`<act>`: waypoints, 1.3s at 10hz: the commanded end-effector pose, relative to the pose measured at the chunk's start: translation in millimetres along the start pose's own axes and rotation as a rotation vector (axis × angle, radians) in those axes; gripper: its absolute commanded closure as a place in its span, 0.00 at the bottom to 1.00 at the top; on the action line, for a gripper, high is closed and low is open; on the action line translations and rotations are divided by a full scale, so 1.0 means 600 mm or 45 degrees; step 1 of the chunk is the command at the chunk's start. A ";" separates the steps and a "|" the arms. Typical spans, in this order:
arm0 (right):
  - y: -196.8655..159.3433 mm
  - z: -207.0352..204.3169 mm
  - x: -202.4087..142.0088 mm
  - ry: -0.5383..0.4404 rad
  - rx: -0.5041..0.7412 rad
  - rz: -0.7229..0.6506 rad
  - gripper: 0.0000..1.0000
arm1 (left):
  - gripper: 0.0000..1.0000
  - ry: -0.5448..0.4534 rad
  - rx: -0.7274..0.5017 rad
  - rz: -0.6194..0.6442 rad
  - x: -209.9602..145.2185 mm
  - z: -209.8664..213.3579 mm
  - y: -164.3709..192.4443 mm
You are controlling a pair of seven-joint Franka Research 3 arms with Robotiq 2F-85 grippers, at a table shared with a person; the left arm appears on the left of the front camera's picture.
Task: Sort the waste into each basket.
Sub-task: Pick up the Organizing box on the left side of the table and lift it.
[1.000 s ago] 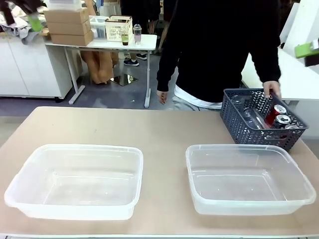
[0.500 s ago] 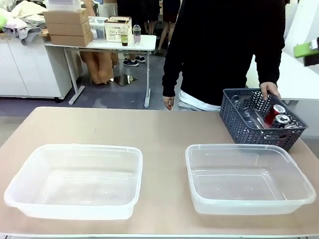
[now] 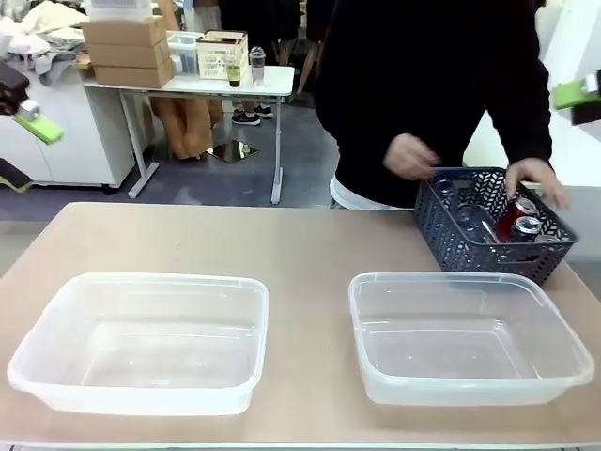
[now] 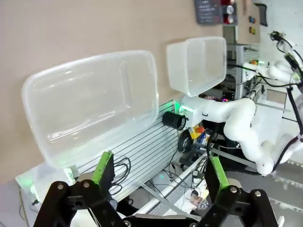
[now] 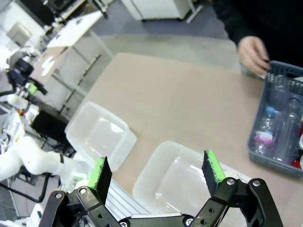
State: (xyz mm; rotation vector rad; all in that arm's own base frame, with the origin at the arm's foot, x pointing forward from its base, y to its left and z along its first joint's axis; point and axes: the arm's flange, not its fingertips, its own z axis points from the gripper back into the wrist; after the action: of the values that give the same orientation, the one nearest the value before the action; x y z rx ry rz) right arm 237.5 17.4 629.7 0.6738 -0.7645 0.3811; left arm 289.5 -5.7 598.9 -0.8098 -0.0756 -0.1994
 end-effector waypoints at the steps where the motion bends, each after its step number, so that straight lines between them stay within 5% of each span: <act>1: 0.000 0.000 0.000 0.000 0.000 0.000 0.00 | 0.00 0.030 0.023 0.062 0.013 -0.015 0.028; 2: 0.068 -0.095 0.014 0.123 0.205 -0.020 0.00 | 0.00 0.167 0.374 0.006 0.013 -0.015 0.017; 3: 0.137 -0.189 0.017 0.274 0.197 -0.045 0.00 | 0.00 0.322 0.683 0.051 0.001 -0.015 0.021; 4: 0.206 -0.283 -0.001 0.439 0.191 -0.028 0.00 | 0.00 0.493 0.814 0.130 -0.021 -0.022 0.042; 6: 0.315 -0.449 -0.079 0.751 0.166 0.066 0.00 | 0.00 0.650 0.728 0.225 -0.059 -0.088 0.102; 8: 0.339 -0.523 -0.163 1.019 0.073 0.155 0.00 | 0.00 0.542 0.498 0.146 -0.069 -0.156 0.145; 9: 0.316 -0.500 -0.149 1.015 0.107 0.217 0.00 | 0.00 0.417 0.424 0.185 -0.059 -0.161 0.157; 10: 0.352 -0.512 -0.204 0.947 0.168 0.086 0.00 | 0.00 0.638 0.643 0.209 -0.069 -0.136 0.134; 11: 0.352 -0.512 -0.204 0.947 0.168 0.086 0.00 | 0.00 0.638 0.643 0.209 -0.069 -0.136 0.134; 12: 0.339 -0.539 -0.204 1.024 0.130 0.138 0.00 | 0.00 0.569 0.540 0.211 -0.067 -0.166 0.154; 13: 0.372 -0.571 -0.201 1.040 -0.034 0.042 0.00 | 0.00 0.310 0.739 0.205 -0.022 -0.194 0.159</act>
State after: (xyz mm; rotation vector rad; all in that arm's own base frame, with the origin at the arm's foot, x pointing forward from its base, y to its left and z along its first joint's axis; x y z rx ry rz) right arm 205.6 379.8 454.9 0.4931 -0.0192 0.7016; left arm 278.3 -11.5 465.1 -0.2772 0.2944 -0.1822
